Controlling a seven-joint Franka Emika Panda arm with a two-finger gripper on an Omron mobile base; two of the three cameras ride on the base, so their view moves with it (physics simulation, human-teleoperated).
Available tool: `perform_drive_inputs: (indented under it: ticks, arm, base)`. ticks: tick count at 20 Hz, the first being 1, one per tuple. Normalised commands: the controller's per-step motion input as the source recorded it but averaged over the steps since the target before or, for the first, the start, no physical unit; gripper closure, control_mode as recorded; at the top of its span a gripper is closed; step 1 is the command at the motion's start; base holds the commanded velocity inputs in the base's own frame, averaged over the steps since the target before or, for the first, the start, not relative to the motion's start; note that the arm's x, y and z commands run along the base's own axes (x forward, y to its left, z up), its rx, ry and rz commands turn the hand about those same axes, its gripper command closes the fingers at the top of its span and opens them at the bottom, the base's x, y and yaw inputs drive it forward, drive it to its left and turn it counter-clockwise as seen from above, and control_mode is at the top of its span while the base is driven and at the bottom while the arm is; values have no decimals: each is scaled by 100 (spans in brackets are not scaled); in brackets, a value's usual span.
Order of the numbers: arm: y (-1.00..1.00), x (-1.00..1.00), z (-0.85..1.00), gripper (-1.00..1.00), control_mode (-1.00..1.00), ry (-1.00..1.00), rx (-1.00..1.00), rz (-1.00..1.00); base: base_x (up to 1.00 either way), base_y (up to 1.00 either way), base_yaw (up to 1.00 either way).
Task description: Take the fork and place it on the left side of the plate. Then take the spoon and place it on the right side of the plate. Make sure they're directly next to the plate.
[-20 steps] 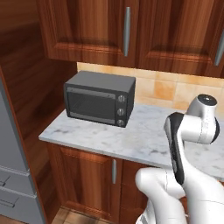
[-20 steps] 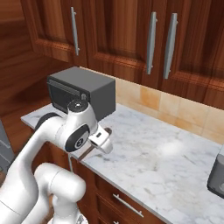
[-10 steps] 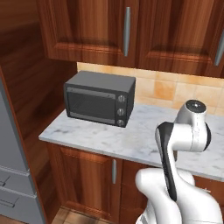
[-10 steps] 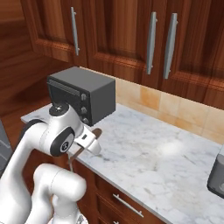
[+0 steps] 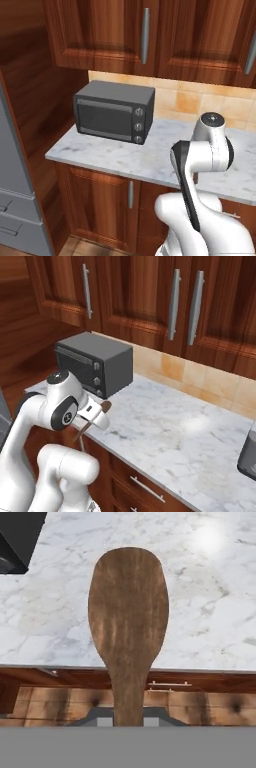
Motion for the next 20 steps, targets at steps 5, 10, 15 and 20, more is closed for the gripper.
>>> perform_drive_inputs:
  ticks: [5, 10, 15, 20]
  arm:
    - [0, 0, 0, 100, 100, 0, 0, 0]
    - [0, 0, 0, 100, 100, 0, 0, 0]
    - [0, 0, 0, 100, 100, 0, 0, 0]
    - [0, 0, 0, 100, 100, 0, 0, 0]
  base:
    - [-72, 0, -12]
    - [-89, 0, -17]
    - [-98, -7, -16]
    - [-91, -40, -12]
